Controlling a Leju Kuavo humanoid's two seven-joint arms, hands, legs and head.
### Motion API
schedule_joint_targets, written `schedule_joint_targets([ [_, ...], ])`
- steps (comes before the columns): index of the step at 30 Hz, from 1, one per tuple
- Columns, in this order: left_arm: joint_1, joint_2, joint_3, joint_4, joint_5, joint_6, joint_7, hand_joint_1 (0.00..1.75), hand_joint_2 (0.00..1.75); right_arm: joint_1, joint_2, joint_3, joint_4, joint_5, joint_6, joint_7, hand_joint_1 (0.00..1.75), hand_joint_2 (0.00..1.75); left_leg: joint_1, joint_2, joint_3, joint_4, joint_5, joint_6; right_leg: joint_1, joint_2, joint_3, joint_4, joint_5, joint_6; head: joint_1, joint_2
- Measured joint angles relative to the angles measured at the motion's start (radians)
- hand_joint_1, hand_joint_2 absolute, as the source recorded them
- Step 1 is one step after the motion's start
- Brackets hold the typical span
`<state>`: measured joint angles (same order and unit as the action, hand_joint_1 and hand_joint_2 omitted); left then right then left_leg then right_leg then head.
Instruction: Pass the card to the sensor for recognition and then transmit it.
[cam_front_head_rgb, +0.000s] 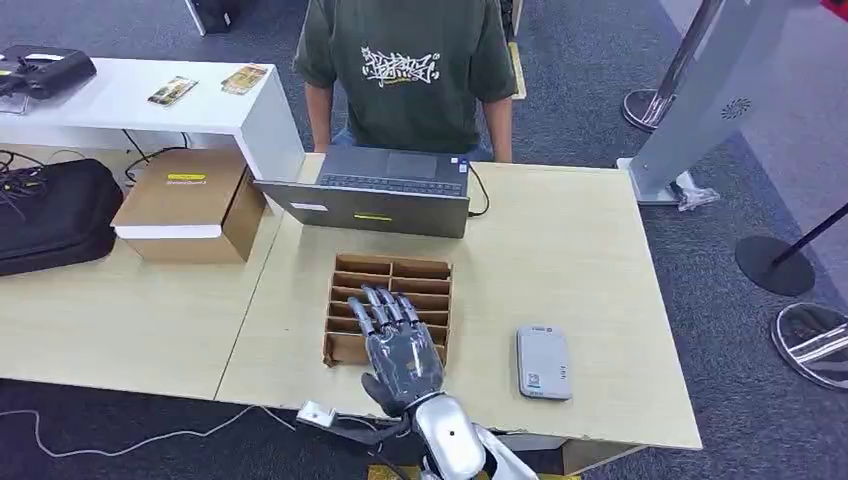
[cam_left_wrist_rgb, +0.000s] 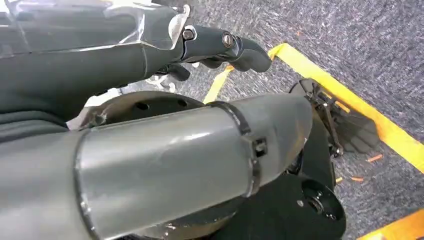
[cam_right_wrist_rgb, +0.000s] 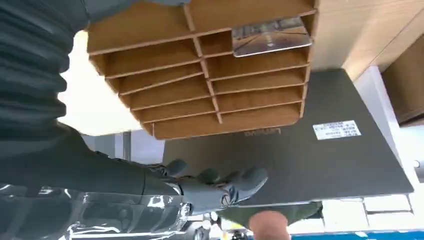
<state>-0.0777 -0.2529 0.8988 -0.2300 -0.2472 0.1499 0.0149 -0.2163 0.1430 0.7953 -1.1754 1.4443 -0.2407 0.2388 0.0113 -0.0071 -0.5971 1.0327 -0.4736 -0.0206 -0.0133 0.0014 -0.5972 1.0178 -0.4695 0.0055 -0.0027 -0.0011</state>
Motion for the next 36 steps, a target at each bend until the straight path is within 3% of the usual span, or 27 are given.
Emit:
schedule_joint_targets([
  [13, -0.001, -0.001, 0.000, 0.000, -0.001, -0.006, 0.000, 0.00, 0.00, -0.076, 0.041, 0.045, 0.090, -0.040, 0.005, -0.016, 0.00, 1.75, 0.000, 0.000, 0.000, 0.000, 0.000, 0.000, 0.000, 0.000, 0.000, 0.000, 0.000, 0.000, 0.000, 0.000],
  [23, -0.005, -0.001, 0.000, 0.000, -0.014, -0.002, 0.005, 0.00, 0.00, -0.137, 0.081, 0.060, 0.179, -0.072, 0.002, 0.043, 0.00, 1.75, 0.000, 0.000, 0.000, 0.000, 0.000, 0.000, 0.000, 0.000, 0.000, 0.000, 0.000, 0.000, 0.000, 0.000],
  [36, -0.012, -0.003, -0.002, 0.000, -0.019, 0.003, 0.021, 0.00, 0.00, -0.199, 0.106, 0.071, 0.287, -0.108, 0.082, 0.121, 0.00, 1.75, 0.000, 0.000, 0.000, 0.000, 0.000, 0.000, 0.000, 0.000, 0.000, 0.000, 0.000, 0.000, 0.000, 0.000],
])
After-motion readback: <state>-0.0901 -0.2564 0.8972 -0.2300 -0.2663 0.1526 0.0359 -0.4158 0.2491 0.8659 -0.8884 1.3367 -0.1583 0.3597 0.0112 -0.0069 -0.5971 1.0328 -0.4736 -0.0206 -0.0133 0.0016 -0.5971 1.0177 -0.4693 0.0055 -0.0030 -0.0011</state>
